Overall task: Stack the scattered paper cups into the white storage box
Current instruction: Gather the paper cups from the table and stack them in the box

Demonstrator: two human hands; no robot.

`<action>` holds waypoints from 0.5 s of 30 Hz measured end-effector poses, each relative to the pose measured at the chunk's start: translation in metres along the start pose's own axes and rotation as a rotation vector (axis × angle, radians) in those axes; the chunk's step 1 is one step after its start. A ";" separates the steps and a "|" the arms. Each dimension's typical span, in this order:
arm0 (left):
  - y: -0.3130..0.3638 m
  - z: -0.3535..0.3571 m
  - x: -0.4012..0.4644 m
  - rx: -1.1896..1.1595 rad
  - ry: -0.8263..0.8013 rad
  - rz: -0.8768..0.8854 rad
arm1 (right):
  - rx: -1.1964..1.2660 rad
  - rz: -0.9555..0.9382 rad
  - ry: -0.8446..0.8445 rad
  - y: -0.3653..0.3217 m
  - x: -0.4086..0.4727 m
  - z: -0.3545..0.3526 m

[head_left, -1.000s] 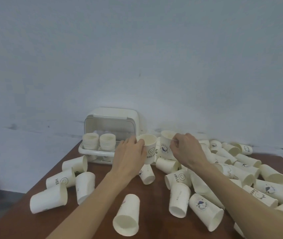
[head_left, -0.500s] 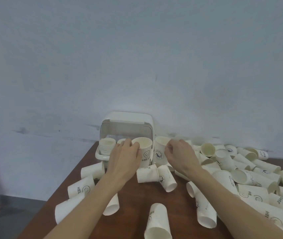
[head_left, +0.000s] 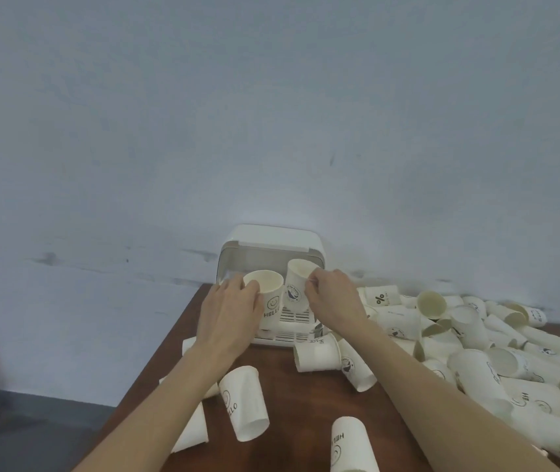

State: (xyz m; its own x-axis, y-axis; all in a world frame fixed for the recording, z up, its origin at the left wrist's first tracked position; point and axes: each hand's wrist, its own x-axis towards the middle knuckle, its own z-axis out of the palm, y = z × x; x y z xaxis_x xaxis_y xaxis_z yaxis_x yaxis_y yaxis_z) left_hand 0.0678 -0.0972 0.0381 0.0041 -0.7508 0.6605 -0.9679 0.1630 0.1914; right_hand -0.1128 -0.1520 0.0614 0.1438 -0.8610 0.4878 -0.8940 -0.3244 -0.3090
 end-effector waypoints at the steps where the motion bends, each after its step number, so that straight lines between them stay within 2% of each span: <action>1: -0.003 0.000 0.000 -0.001 0.008 -0.008 | -0.008 -0.007 0.001 -0.003 0.004 0.005; 15: -0.040 0.007 0.001 0.017 -0.013 -0.074 | -0.085 -0.064 -0.057 -0.017 0.053 0.062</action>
State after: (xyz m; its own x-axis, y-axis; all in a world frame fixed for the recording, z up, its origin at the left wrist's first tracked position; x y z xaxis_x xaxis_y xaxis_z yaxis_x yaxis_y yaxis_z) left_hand 0.1043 -0.1087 0.0259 0.0726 -0.7688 0.6353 -0.9692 0.0960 0.2270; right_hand -0.0638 -0.2160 0.0418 0.2234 -0.8611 0.4567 -0.9147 -0.3471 -0.2069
